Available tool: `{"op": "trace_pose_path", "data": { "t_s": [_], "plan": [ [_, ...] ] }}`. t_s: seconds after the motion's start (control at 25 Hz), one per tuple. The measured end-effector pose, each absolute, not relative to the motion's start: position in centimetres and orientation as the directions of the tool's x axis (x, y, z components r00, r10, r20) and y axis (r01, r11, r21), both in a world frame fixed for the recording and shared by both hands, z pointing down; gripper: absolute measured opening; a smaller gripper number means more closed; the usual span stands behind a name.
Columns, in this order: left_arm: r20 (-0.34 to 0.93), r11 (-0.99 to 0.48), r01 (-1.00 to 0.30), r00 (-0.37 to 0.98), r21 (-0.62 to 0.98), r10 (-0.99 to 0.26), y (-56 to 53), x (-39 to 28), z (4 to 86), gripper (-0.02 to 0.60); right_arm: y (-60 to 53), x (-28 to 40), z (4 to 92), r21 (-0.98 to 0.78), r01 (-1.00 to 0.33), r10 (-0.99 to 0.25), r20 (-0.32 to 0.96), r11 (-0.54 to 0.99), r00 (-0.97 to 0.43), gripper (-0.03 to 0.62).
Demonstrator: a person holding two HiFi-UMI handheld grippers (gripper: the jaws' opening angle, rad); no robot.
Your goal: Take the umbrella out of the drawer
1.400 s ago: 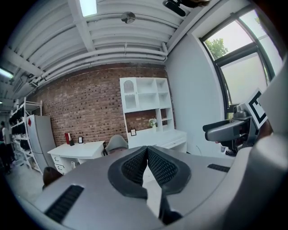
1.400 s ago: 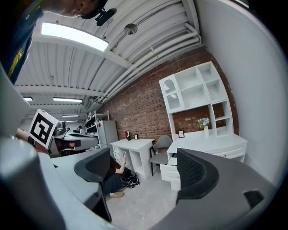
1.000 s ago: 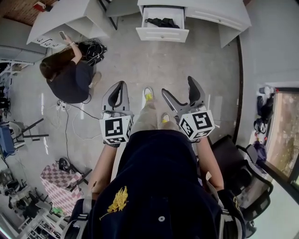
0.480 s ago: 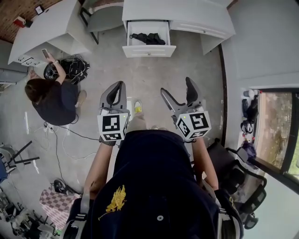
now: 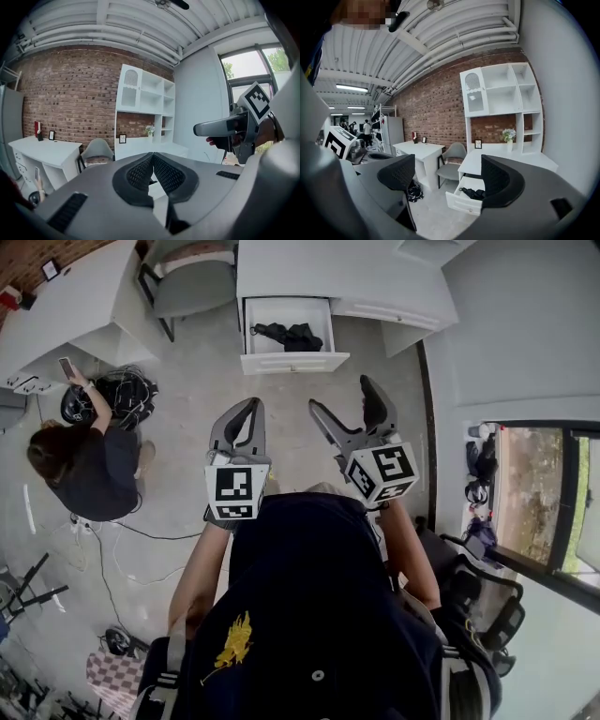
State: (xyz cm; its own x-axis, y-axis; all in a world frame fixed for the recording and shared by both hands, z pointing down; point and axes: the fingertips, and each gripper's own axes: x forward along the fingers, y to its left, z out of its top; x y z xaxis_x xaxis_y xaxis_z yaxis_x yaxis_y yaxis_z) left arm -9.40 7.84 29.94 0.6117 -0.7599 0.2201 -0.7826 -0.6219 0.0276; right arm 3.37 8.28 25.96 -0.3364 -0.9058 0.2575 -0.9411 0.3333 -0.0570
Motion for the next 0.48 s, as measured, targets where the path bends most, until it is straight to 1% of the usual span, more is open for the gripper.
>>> {"op": "trace_pose_path", "data": {
  "t_s": [0.2,0.36,0.48],
  "plan": [
    [0.196,-0.627,-0.776,0.627,0.067,-0.754,5.5,-9.7,30.4,0.020,5.5,2.9,25.8,-0.028,-0.941,-0.898,0.290,0.338,-0.331,0.448],
    [0.177,-0.637,-0.769,0.636,0.063,-0.751,4.2,-9.4,30.4,0.020,3.2,2.6,26.5,-0.092,-0.934,-0.889,0.286,0.346,-0.357,0.448],
    [0.176,-0.635,-0.771,0.634,0.060,-0.753,4.0,-9.2,30.6,0.020,1.4,2.0,26.5,-0.078,-0.922,-0.881,0.275,0.379,-0.385,0.448]
  ]
}}
